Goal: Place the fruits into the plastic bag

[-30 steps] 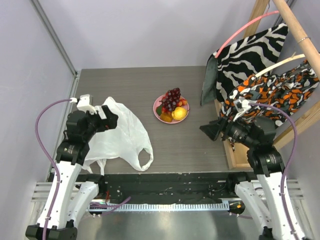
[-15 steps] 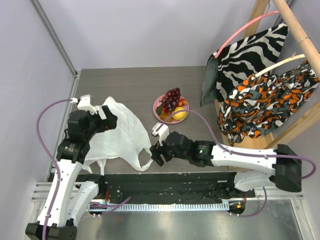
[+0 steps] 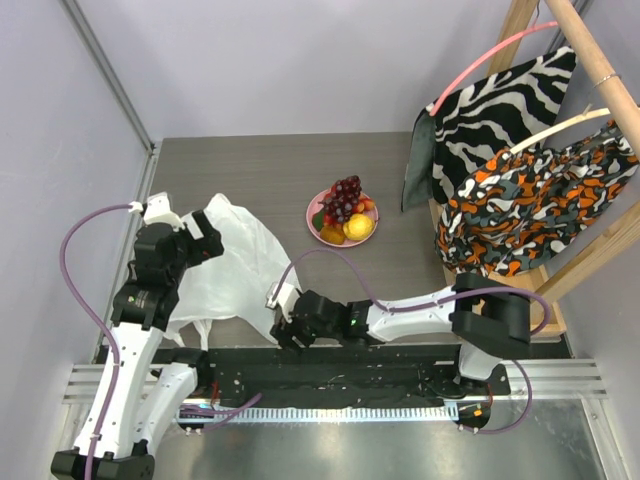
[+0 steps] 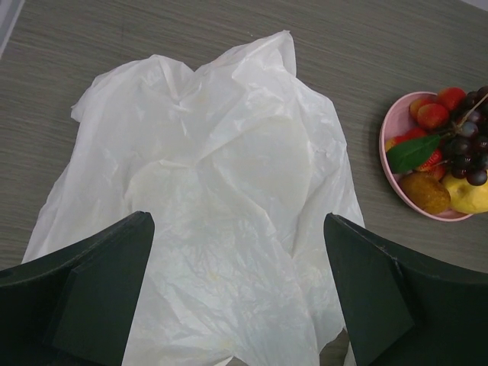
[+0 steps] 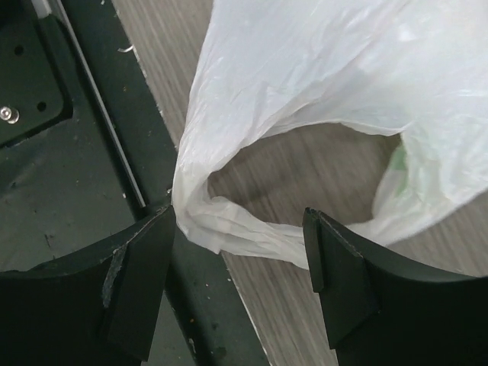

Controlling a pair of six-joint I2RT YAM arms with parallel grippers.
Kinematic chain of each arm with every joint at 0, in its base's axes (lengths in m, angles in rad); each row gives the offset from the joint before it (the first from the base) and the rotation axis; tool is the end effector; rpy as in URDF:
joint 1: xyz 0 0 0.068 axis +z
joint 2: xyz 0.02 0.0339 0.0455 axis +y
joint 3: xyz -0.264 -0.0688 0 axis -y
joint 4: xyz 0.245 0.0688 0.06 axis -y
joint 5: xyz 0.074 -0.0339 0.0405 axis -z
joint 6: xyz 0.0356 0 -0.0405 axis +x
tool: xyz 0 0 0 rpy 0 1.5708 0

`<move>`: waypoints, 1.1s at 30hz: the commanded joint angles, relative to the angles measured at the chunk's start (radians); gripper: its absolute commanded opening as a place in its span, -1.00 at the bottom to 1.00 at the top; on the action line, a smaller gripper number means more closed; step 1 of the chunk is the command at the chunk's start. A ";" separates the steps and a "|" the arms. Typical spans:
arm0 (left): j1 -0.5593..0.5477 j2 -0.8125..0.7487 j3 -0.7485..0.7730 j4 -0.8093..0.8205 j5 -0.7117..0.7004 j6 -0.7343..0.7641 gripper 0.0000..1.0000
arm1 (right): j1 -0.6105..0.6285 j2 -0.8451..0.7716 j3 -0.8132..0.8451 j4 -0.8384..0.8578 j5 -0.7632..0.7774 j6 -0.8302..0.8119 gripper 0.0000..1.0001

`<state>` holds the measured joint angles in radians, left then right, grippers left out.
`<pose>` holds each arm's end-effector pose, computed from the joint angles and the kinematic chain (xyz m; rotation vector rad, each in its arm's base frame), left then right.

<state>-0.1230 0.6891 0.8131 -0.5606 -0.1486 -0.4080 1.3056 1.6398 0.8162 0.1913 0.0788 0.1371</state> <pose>0.1504 -0.0133 0.3250 -0.3789 1.9713 -0.1911 0.0910 0.3245 0.1732 -1.2274 1.9394 0.7004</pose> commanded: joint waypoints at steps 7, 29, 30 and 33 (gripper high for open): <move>0.002 -0.003 0.032 -0.001 -0.006 0.005 1.00 | 0.035 0.055 0.037 0.142 -0.048 0.021 0.48; -0.001 -0.080 0.021 0.040 0.010 0.070 1.00 | -0.028 0.042 0.220 -0.001 -0.037 0.088 -0.98; -0.003 -0.100 0.011 0.059 0.029 0.074 0.99 | -0.069 0.035 0.233 -0.012 -0.060 0.140 -0.98; -0.012 -0.141 0.021 0.099 0.049 0.083 1.00 | -0.176 -0.006 0.271 -0.020 -0.166 0.232 -0.98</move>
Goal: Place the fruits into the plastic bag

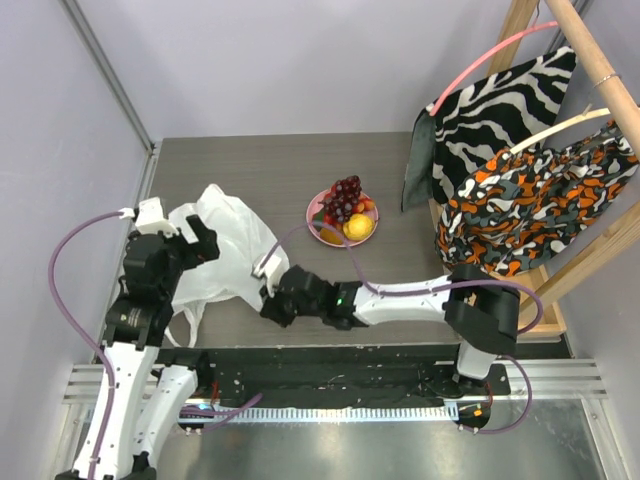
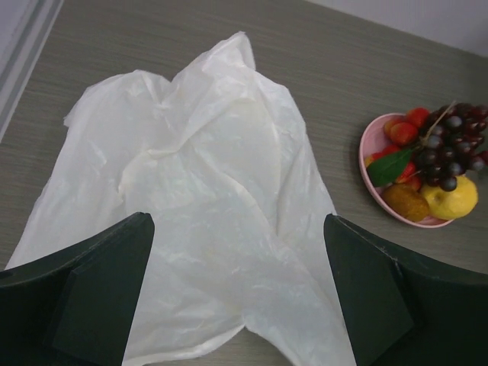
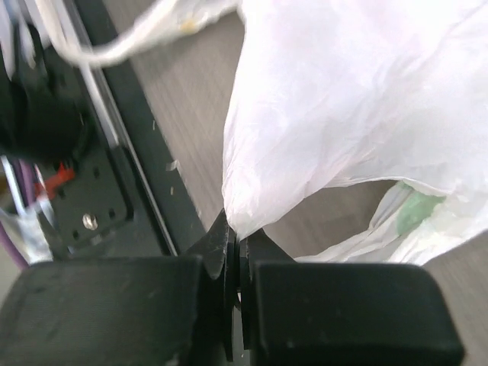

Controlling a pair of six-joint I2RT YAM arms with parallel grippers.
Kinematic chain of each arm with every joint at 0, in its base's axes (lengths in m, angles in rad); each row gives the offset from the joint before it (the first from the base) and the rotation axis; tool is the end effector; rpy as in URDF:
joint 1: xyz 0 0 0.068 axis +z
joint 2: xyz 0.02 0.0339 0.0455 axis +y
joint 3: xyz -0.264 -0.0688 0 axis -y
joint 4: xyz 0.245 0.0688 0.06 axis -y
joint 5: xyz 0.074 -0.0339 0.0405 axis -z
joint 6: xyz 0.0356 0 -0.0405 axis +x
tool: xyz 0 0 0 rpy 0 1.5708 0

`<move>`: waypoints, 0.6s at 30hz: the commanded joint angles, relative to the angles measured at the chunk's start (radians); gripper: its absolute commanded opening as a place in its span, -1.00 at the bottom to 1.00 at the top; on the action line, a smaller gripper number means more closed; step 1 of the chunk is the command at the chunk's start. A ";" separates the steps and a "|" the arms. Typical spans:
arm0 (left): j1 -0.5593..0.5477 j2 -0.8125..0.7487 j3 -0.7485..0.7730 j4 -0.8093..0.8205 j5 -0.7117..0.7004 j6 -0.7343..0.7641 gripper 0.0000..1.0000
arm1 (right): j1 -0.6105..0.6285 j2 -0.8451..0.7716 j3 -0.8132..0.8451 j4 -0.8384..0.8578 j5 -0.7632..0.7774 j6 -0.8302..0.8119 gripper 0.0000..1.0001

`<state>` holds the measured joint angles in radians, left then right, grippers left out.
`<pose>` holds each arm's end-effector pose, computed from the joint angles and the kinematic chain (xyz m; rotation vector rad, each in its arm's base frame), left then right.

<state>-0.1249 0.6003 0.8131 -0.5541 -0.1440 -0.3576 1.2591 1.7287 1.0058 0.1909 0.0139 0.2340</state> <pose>0.1315 -0.0114 0.3365 -0.3184 1.8862 -0.1884 0.1168 0.3609 0.2015 -1.0853 1.9468 0.8541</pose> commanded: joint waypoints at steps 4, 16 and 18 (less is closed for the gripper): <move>-0.013 -0.120 0.037 0.140 0.043 0.051 1.00 | -0.249 -0.129 0.152 -0.042 -0.124 0.270 -0.98; -0.051 -0.163 0.080 0.172 0.050 0.089 1.00 | -0.371 -0.094 0.359 -0.033 -0.065 0.436 -0.98; -0.050 -0.174 0.072 0.169 0.079 0.056 0.99 | -0.382 -0.083 0.382 -0.027 -0.037 0.456 -0.98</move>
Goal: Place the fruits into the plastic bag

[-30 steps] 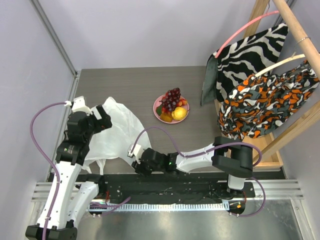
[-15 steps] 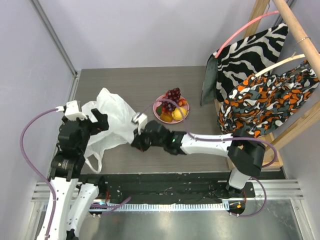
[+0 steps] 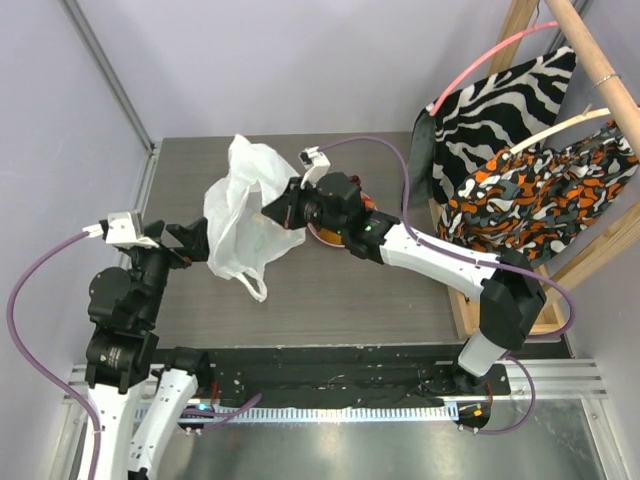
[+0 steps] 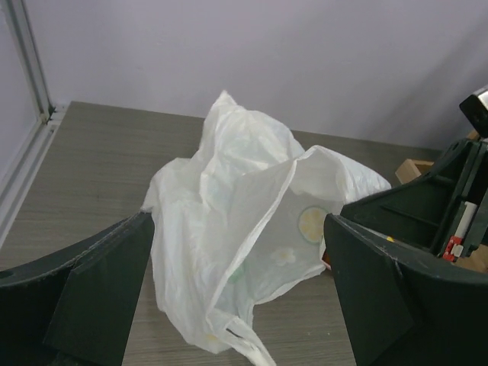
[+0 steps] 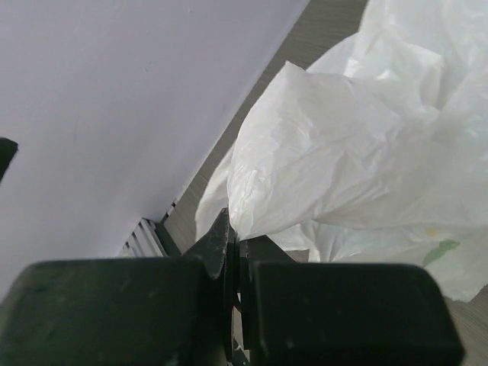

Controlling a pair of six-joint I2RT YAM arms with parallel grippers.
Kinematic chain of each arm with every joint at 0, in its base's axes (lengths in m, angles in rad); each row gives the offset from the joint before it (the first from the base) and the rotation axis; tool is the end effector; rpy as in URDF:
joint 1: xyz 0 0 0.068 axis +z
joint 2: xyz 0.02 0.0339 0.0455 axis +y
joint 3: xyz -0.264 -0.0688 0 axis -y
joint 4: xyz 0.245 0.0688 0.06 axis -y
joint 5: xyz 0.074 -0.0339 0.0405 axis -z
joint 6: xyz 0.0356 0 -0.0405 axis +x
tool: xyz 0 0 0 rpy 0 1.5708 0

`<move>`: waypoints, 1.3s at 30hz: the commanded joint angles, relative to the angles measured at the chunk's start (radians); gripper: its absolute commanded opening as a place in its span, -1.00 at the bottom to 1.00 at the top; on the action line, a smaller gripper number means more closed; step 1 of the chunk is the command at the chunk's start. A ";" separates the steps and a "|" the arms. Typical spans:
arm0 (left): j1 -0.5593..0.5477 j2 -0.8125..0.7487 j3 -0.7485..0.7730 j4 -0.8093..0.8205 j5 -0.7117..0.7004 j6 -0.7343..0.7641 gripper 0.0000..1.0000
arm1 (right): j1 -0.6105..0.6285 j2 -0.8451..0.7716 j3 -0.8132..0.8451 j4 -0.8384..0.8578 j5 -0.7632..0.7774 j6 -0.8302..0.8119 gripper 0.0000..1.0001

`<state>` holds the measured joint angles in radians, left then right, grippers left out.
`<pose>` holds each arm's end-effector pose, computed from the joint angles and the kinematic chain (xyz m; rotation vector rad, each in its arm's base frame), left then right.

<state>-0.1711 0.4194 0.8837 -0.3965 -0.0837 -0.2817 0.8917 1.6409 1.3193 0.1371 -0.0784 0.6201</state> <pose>0.0796 -0.0107 0.3918 -0.1509 1.5030 -0.3009 0.2475 0.3111 0.3362 -0.3195 1.8798 1.1402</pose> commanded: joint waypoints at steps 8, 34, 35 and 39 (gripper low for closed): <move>-0.005 0.045 -0.098 -0.008 0.133 -0.175 1.00 | -0.022 0.046 0.161 0.061 0.112 0.086 -0.98; 0.002 0.172 -0.563 0.477 -0.007 -0.521 1.00 | -0.099 0.073 0.143 0.131 0.003 0.145 -0.98; 0.002 0.189 -0.571 0.501 0.001 -0.518 1.00 | -0.099 0.071 0.143 0.133 0.000 0.147 -0.98; 0.002 0.271 -0.581 0.531 -0.063 -0.488 1.00 | -0.100 0.073 0.136 0.145 -0.021 0.156 -0.98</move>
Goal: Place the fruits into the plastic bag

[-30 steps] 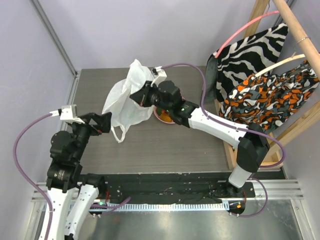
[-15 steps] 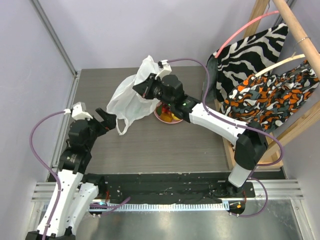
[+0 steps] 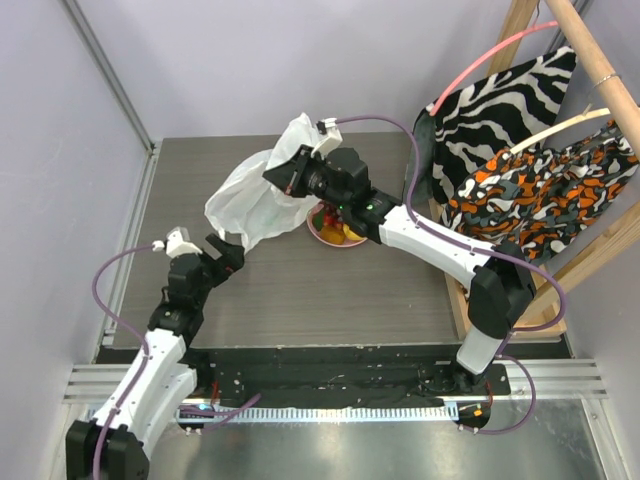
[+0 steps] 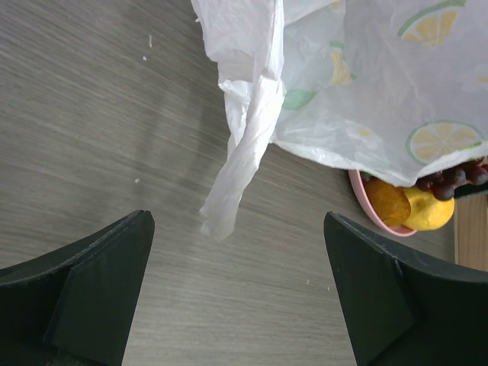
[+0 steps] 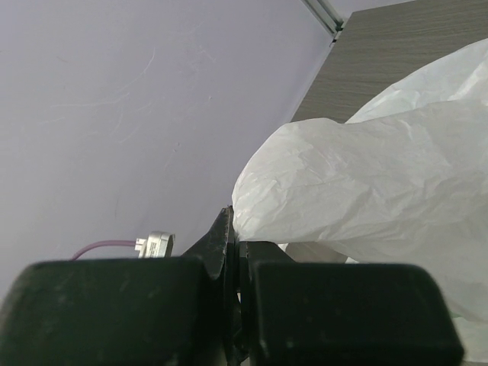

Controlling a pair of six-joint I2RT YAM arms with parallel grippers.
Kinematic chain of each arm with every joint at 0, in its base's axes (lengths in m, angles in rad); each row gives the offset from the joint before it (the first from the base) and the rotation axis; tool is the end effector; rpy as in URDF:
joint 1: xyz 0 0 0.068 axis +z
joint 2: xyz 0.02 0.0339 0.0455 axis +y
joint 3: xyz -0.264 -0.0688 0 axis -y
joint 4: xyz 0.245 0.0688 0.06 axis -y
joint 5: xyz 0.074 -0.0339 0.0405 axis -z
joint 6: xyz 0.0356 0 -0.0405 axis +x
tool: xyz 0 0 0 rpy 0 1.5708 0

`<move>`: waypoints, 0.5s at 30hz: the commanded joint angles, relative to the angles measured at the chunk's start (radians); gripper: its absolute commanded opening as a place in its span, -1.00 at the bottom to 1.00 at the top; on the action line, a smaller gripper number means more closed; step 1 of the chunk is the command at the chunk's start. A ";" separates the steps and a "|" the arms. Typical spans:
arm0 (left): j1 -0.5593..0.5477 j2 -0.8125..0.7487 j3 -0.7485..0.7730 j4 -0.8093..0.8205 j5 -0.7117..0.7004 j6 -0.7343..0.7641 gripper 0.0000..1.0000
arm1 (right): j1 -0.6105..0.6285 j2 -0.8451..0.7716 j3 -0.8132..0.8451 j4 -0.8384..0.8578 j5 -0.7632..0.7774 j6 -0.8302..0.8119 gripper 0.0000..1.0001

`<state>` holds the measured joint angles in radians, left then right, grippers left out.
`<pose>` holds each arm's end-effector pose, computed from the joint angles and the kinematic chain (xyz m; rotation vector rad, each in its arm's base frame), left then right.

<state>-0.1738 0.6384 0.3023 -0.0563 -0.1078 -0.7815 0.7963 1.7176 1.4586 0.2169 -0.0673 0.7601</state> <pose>0.1584 -0.0239 0.2048 -0.6659 1.8831 -0.5177 0.2922 0.3020 0.3653 -0.0888 1.7622 1.2292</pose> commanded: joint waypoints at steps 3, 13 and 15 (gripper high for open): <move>0.007 0.098 -0.011 0.269 -0.050 0.021 0.90 | -0.003 -0.004 -0.004 0.072 -0.045 0.019 -0.98; 0.007 0.240 -0.008 0.345 -0.122 0.010 0.35 | -0.009 -0.003 -0.006 0.075 -0.063 0.025 -0.98; 0.007 0.271 -0.012 0.354 -0.124 0.007 0.34 | -0.009 -0.003 -0.004 0.076 -0.069 0.027 -0.98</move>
<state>-0.1738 0.8635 0.2863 0.2146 -0.1921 -0.7769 0.7937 1.7176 1.4471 0.2329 -0.1177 0.7708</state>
